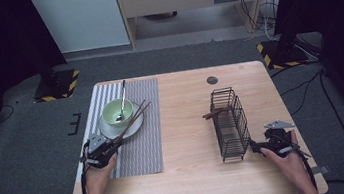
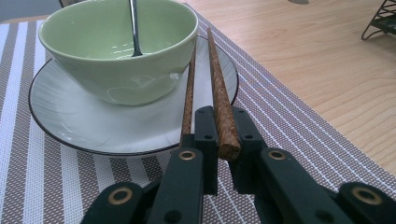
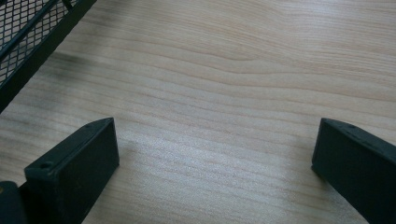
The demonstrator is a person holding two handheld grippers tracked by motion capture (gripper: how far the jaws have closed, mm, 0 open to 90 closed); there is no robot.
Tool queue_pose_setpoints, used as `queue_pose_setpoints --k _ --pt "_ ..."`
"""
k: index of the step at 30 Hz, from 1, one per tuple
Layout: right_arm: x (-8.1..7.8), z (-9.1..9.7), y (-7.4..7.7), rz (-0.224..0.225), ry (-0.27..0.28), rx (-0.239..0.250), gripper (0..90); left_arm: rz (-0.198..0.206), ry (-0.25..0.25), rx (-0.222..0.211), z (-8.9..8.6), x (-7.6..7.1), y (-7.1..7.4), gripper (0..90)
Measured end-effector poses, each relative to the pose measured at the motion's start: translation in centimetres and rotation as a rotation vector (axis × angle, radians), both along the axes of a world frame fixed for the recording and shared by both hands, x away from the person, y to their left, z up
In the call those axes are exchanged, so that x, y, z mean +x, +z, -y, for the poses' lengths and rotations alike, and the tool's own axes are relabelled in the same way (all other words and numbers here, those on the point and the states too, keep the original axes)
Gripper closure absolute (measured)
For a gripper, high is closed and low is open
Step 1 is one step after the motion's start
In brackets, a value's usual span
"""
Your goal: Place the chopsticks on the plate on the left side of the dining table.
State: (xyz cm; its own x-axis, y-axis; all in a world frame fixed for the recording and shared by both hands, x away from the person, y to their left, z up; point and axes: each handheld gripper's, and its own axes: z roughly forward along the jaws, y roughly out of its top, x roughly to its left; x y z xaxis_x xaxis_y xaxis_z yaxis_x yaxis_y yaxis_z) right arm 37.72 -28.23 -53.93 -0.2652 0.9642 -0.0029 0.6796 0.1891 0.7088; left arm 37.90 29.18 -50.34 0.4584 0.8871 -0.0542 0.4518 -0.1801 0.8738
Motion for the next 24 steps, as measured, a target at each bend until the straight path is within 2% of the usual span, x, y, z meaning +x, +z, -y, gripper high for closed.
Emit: queue_pose_setpoints --k 5,24 --pt "0.0 0.0 0.0 0.000 0.000 0.000 0.6 0.001 0.008 -0.034 -0.5 0.0 -0.1 82.8" --pt "0.0 0.0 0.0 0.000 0.000 0.000 0.6 -0.030 0.004 0.041 0.3 -0.6 -1.5 82.9"
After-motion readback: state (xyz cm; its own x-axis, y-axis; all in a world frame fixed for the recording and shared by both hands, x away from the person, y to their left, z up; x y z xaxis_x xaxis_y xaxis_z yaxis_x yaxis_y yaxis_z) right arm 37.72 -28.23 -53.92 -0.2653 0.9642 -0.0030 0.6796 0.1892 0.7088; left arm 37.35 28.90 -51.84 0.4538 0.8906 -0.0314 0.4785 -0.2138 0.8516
